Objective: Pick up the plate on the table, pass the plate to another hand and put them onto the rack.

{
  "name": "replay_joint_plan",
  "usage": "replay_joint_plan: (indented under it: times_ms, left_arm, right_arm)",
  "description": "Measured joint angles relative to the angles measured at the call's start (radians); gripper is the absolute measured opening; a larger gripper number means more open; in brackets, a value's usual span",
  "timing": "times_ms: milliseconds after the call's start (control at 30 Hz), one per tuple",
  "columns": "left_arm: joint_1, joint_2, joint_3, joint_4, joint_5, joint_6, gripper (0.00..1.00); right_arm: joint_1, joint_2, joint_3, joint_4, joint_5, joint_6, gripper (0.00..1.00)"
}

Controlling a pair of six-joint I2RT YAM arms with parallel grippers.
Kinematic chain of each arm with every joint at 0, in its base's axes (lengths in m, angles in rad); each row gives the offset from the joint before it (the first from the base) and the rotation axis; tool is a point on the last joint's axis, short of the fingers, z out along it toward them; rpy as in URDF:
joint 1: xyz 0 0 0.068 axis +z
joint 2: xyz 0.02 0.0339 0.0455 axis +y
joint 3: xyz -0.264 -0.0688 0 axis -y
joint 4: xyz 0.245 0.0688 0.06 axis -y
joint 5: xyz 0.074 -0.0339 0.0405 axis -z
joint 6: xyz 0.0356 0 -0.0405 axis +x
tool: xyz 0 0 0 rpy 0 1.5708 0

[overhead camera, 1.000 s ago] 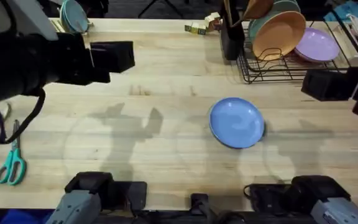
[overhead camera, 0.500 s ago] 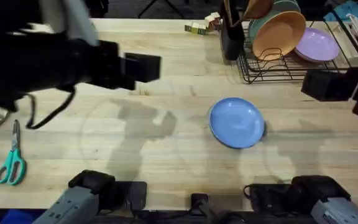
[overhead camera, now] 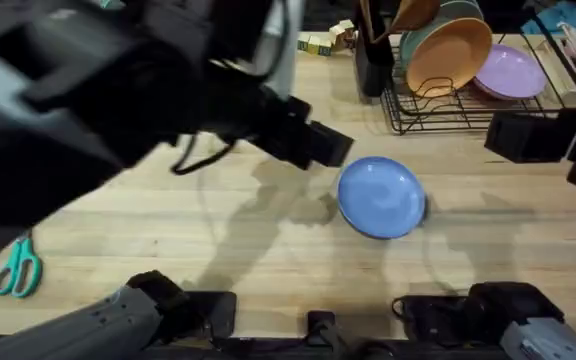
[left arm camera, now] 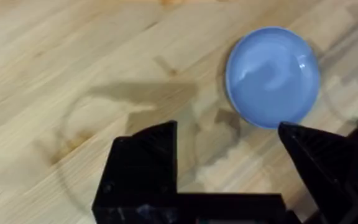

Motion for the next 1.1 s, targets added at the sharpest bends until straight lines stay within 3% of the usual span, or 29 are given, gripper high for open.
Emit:
replay_joint_plan:
  times_ms: [200, 700, 833, 1100]
  left_arm:
    - [-0.081, 0.108, 0.000, 0.050, -0.001, -0.065, 0.995]
    - [-0.183, 0.283, 0.000, 0.183, -0.081, -0.528, 0.995]
    - [-0.217, 0.323, 0.000, 0.193, -0.111, -0.579, 0.995]
    - [-0.261, 0.397, 0.000, 0.194, -0.189, -0.606, 0.995]
  right_arm:
    - [0.000, 0.000, 0.000, 0.000, 0.000, 0.000, 0.995]
    - [0.000, 0.000, 0.000, -0.005, 0.000, 0.000, 0.995]
    - [0.000, 0.000, 0.000, -0.005, 0.000, 0.000, 0.995]
    - [0.000, 0.000, 0.000, -0.005, 0.000, 0.000, 0.995]
